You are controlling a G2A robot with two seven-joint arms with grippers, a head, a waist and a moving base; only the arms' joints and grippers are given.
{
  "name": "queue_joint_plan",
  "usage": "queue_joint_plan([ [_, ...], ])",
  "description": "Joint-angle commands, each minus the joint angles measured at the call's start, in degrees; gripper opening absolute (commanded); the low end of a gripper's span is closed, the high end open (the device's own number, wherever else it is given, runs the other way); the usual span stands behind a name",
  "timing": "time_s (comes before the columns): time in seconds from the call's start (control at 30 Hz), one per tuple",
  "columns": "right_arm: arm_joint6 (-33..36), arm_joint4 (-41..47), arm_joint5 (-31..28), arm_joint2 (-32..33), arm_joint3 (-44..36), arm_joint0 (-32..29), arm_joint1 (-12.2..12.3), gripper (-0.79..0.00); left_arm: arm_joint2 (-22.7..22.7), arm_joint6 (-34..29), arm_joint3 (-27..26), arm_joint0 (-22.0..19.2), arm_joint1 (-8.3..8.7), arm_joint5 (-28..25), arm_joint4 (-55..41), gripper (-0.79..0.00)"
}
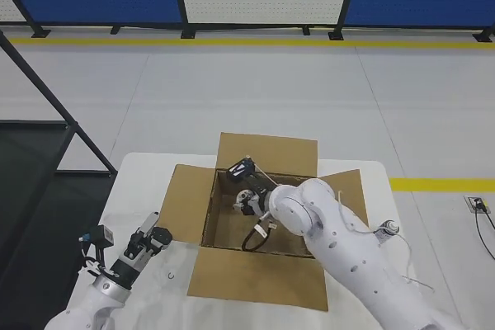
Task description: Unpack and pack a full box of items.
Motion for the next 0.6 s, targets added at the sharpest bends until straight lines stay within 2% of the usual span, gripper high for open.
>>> queue_joint_plan([
  [0.0, 1.1, -2.3, 0.1, 3.1, -7.6, -4.1, 1.3, -0.785, 0.0, 0.0, 0.0, 0.0, 0.0, 0.0, 0.0, 0.0],
  [0.1, 0.9, -4.7, -0.4, 7.7, -16.9, -10.3, 2.9, -0.785, 0.0, 0.0, 0.0, 0.0, 0.0, 0.0, 0.0, 0.0],
  [0.13, 0.8, -5.1, -0.6, 8.1, -17.8, -10.9, 3.1, -0.785, 0.0, 0.0, 0.0, 0.0, 0.0, 0.0, 0.0, 0.0],
  [0.57, -0.2, -5.3, -0.7, 8.0, -17.6, -11.6, 3.1, -0.785, 0.0, 0.0, 0.0, 0.0, 0.0, 0.0, 0.0, 0.0],
])
